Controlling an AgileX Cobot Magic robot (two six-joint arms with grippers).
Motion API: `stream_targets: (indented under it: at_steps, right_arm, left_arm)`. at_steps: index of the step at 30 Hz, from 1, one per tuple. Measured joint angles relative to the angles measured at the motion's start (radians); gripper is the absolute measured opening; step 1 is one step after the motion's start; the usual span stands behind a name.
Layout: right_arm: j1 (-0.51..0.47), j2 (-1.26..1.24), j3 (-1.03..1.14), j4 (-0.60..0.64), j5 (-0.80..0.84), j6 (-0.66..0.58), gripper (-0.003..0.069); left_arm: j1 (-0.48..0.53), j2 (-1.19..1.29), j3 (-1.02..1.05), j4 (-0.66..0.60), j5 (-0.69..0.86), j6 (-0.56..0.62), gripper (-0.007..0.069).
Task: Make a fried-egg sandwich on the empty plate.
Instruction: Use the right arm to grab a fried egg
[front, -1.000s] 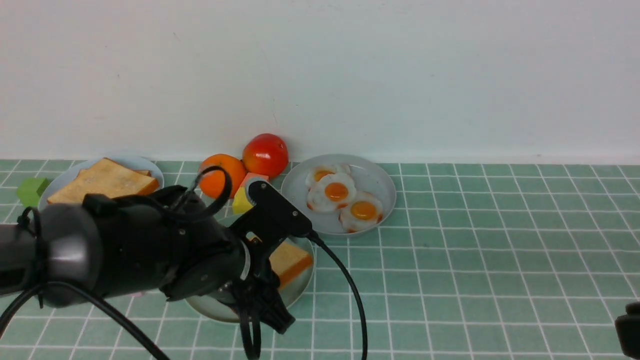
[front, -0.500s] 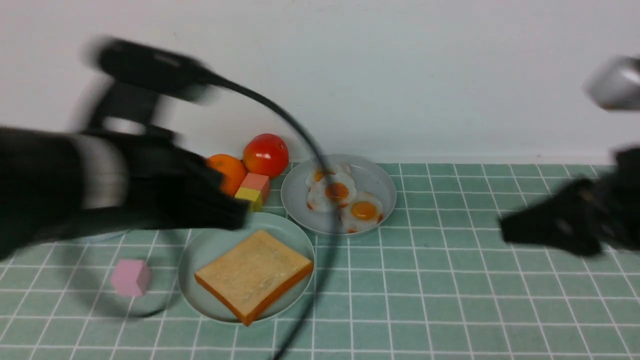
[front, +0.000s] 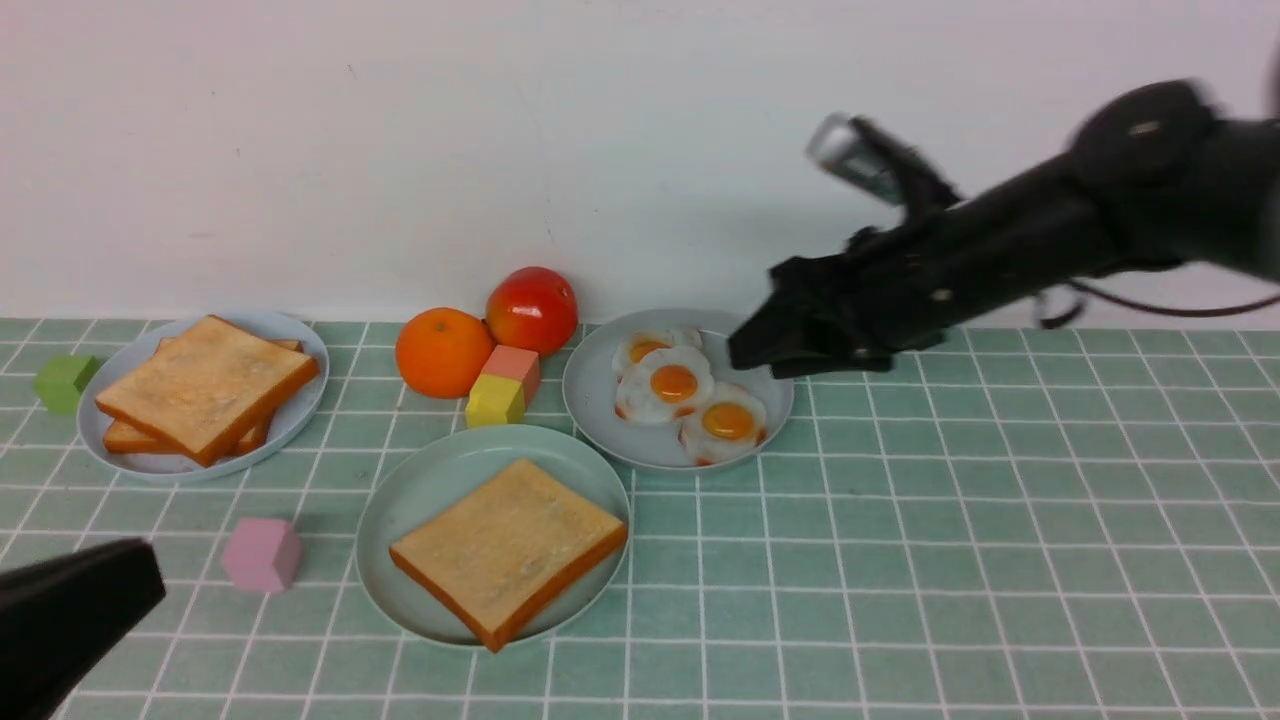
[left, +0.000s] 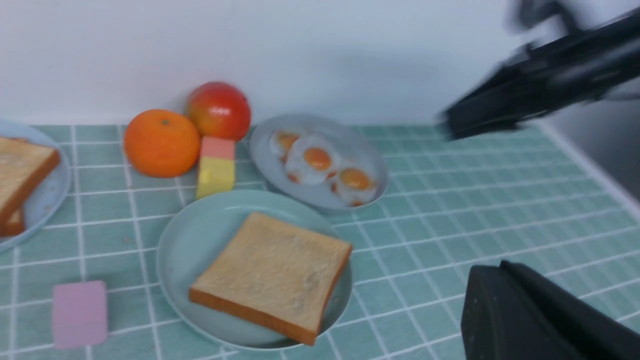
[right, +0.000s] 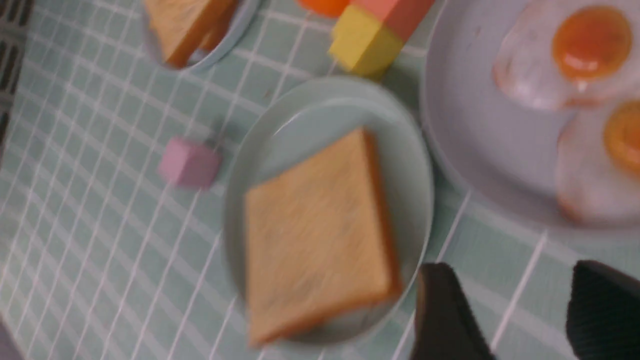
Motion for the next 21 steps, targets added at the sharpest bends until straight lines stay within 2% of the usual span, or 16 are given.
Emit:
stream_targets:
  at_steps: [3,10,16,21]
  right_arm:
    - [0.000,0.152,-0.140,-0.001,0.000,0.020,0.0412]
    - [0.000,0.380,-0.427,-0.023,-0.005,0.064,0.0421]
    - [0.000,0.424,-0.484,-0.106,-0.046,0.099,0.0423]
    - [0.001,0.432,-0.490,-0.110,-0.058,0.107,0.0423]
  left_arm:
    - [0.000,-0.008,0.009,0.005,-0.006,-0.007,-0.0013]
    - [0.000,-0.008,0.010,0.015,-0.010,-0.010,-0.0013]
    - [0.000,-0.008,0.010,0.016,-0.011,-0.010,-0.0013]
    - [0.000,-0.008,0.010,0.016,-0.011,-0.010,-0.0013]
